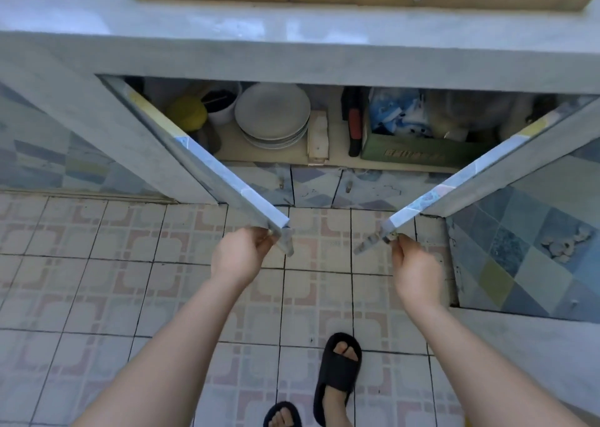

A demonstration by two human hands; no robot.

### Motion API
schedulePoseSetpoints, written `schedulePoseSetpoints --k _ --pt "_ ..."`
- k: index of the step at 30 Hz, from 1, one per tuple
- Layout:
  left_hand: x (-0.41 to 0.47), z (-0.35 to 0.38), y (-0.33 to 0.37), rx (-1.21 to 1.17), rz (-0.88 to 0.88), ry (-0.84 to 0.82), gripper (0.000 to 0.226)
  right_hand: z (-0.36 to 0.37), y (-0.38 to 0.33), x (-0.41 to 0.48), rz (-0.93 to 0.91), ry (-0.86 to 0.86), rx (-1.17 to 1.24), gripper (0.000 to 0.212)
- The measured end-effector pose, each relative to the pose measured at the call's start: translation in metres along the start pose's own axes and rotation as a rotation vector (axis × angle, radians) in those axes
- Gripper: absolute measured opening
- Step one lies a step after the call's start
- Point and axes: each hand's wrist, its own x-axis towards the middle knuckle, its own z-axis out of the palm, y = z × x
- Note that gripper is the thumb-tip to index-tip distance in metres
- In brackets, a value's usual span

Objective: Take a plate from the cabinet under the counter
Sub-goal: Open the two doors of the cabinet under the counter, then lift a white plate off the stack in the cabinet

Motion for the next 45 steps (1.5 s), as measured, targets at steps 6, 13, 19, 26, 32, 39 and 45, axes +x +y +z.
schedulePoseSetpoints --k 6,13,19,26,32,39,45 --pt "-0.040 -0.010 -0.036 -0.043 -0.021 0.024 0.025 -0.009 0.031 -0.032 0.102 0.060 -0.004 0.025" --pt "-0.075 -0.028 -0.079 -0.028 -0.082 0.120 0.046 -0.022 0.068 -0.053 0.135 0.133 -0.043 0.026" --pt "-0.094 -0.038 -0.118 -0.063 -0.187 0.172 0.041 -0.029 0.090 -0.063 0.164 0.142 -0.070 0.027" --pt "-0.104 -0.035 -0.141 -0.136 -0.286 0.284 0.042 -0.039 0.115 -0.068 0.093 0.132 -0.057 0.034" --pt "-0.104 -0.034 -0.148 -0.049 -0.313 0.273 0.035 -0.047 0.140 -0.070 0.116 0.123 0.016 0.027" --pt "-0.128 -0.029 -0.149 -0.070 -0.389 0.168 0.043 -0.054 0.148 -0.085 0.241 -0.055 0.172 0.013" --pt "-0.193 0.022 -0.108 -0.160 -0.543 -0.081 0.061 -0.028 0.117 -0.156 0.450 -0.327 0.240 0.061"
